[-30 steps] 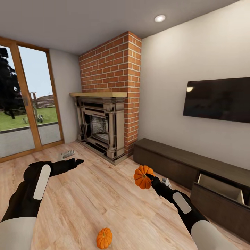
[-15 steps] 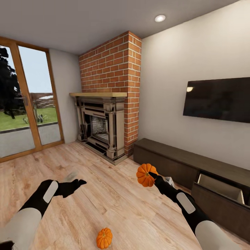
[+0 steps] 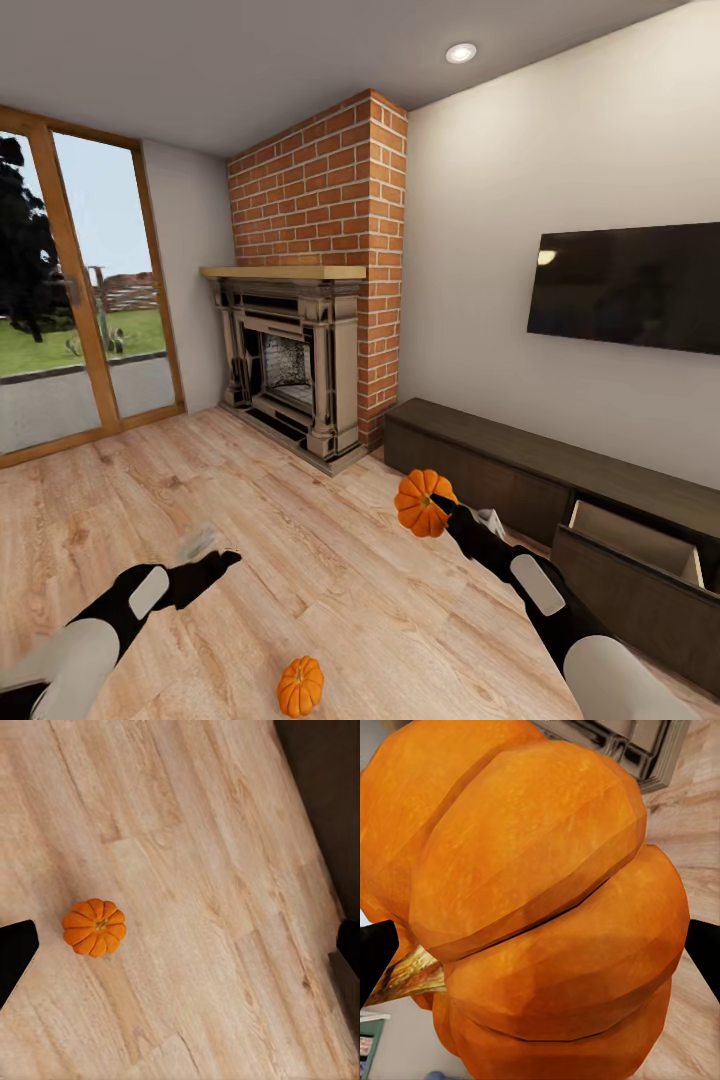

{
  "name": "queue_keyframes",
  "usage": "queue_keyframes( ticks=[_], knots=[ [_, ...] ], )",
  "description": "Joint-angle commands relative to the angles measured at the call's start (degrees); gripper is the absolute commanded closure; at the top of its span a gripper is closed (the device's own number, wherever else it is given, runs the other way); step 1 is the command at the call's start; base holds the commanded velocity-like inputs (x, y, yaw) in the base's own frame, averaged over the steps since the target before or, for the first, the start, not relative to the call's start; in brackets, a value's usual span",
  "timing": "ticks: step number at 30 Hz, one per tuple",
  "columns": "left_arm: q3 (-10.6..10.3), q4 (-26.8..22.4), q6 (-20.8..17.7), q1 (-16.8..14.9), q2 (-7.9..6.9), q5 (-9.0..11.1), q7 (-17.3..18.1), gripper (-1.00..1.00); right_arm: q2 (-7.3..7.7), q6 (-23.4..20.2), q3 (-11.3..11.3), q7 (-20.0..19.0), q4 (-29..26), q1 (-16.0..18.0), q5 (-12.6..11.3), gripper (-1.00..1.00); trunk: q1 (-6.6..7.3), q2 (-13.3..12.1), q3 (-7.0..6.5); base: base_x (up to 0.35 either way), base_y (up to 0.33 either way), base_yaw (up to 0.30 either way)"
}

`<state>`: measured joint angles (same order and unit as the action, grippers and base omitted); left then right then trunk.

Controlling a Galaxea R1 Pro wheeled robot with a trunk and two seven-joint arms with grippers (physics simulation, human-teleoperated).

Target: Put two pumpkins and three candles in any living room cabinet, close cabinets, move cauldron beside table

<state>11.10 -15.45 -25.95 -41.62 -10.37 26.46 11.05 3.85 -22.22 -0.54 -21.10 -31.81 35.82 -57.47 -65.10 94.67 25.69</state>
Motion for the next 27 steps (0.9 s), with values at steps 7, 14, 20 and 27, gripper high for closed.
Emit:
queue_keyframes(
  ticks=[7,14,20,27],
  knots=[
    [0.2,2.6,2.5,0.2,0.19,-0.3,10.6,-1.0,0.02,-0.4,0.0,-1.7,0.0,0.0,-0.4,1.0,0.0,0.0,0.07,0.0,0.0,0.0],
    [0.1,3.0,2.3,0.5,0.33,-0.5,17.7,-1.0,0.02,-0.4,0.0,-1.9,-0.4,0.0,-0.4,1.0,0.0,0.0,0.07,0.0,0.0,0.0],
    [0.2,4.9,2.1,0.7,-0.04,-0.2,24.0,-1.0,-0.05,-0.4,0.1,-2.0,-0.7,0.0,-0.5,1.0,0.0,0.0,0.07,0.0,0.0,0.0],
    [0.4,5.9,1.4,1.2,-0.78,0.1,27.8,-1.0,-0.07,-3.1,0.0,-2.0,-1.3,0.0,-0.4,1.0,0.0,0.0,0.07,0.0,0.0,0.0]
  ],
)
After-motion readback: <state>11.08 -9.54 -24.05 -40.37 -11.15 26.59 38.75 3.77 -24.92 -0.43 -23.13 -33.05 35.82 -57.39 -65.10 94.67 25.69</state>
